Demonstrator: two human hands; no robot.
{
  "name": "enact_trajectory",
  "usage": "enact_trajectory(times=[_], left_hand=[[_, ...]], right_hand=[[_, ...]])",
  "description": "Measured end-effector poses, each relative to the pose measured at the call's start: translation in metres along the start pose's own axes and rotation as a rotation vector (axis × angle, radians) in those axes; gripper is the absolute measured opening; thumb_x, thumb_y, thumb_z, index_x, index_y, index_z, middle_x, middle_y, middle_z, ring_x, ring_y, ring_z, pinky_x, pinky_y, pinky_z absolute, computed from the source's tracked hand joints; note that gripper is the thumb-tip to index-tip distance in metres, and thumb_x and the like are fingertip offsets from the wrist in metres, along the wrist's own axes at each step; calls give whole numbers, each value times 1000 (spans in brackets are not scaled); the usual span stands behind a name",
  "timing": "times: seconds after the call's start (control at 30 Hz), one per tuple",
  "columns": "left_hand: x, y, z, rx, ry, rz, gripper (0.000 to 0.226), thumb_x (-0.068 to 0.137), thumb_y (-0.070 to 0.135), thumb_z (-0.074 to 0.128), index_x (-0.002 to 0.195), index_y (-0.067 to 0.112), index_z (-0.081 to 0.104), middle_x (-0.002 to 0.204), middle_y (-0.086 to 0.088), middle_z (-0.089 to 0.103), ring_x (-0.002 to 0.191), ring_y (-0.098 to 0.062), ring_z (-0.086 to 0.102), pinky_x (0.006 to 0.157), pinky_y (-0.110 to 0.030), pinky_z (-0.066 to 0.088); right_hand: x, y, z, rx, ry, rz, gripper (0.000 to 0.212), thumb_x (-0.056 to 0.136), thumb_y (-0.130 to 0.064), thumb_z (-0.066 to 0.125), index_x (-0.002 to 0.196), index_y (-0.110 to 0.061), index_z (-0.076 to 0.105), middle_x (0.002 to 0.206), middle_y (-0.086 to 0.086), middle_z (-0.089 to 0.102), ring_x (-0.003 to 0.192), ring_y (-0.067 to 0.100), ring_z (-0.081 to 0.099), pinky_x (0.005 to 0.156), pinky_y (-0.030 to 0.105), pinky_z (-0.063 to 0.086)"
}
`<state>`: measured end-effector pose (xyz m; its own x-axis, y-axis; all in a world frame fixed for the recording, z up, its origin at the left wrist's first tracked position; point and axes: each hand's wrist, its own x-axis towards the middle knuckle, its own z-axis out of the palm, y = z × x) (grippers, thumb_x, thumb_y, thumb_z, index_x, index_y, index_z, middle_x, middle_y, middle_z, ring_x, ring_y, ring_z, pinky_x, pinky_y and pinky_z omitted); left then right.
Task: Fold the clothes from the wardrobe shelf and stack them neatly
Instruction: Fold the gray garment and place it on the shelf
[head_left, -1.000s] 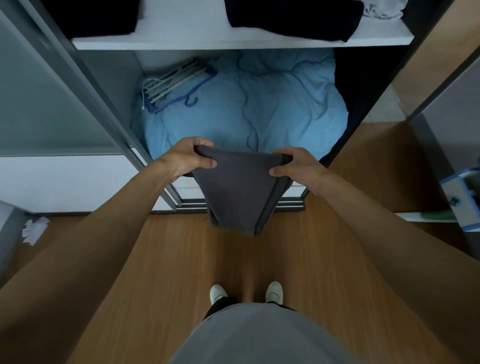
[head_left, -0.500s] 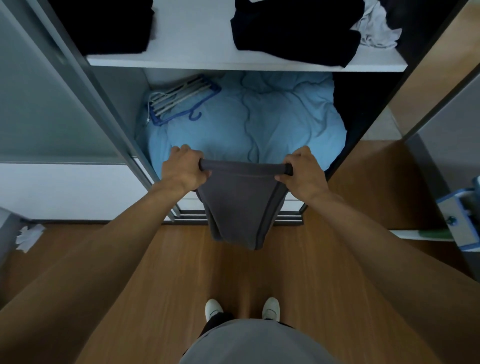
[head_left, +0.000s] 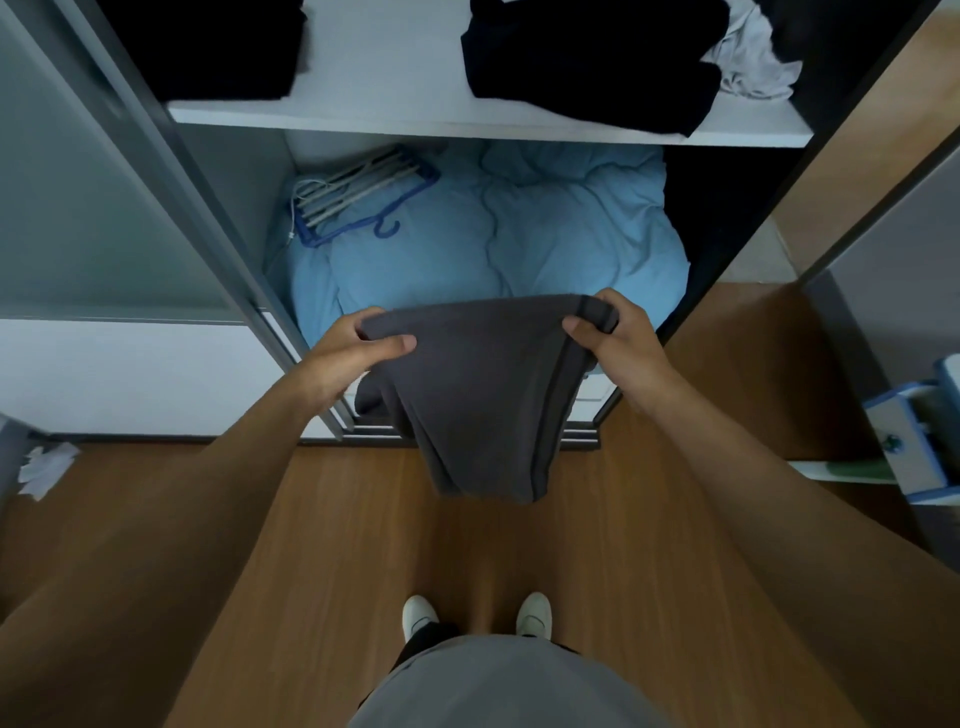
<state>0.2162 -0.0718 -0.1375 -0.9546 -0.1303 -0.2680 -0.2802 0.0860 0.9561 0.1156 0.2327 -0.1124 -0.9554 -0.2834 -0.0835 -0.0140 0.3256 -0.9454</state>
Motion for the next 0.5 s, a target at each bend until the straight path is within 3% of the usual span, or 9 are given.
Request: enact_trajectory(times=[0.1, 0.2, 0.3, 0.4, 0.5], left_hand=[[-3, -26, 24, 143, -56, -150, 30, 80, 31, 81, 106, 31, 66, 94, 21, 73, 86, 3, 70, 76, -14, 55], [5, -39, 42, 249, 71, -209, 15, 89, 28, 73, 103, 26, 67, 94, 15, 67, 83, -3, 64, 76, -17, 48], [14, -32, 46, 68, 154, -226, 4, 90, 21, 66, 91, 21, 70, 87, 9, 74, 79, -8, 68, 64, -16, 48], [14, -21, 53, -140, 179, -249, 14, 90, 22, 63, 100, 16, 71, 87, 0, 78, 82, -17, 73, 65, -24, 56], [13, -5, 66, -370, 203, -257, 27, 89, 21, 62, 111, 7, 69, 98, -13, 76, 90, -28, 73, 72, -35, 60]], right_hand=[[-2, -3, 5, 172, -21, 41, 13, 93, -16, 68, 88, -14, 57, 83, 4, 61, 80, 13, 63, 74, 32, 55], [-5, -4, 6, 107, -58, 30, 14, 93, -18, 68, 85, -16, 56, 78, -2, 63, 72, 7, 63, 60, 24, 53], [-8, -4, -1, 195, -11, 56, 6, 94, -16, 67, 97, -12, 63, 86, -3, 71, 76, 6, 69, 61, 20, 53], [-11, -8, -8, 340, -17, 124, 21, 96, -13, 64, 115, -5, 65, 104, 5, 75, 94, 15, 72, 79, 24, 57], [-7, -20, -22, 443, -94, 204, 26, 94, -16, 65, 119, -6, 66, 110, 9, 75, 102, 22, 72, 80, 28, 59]])
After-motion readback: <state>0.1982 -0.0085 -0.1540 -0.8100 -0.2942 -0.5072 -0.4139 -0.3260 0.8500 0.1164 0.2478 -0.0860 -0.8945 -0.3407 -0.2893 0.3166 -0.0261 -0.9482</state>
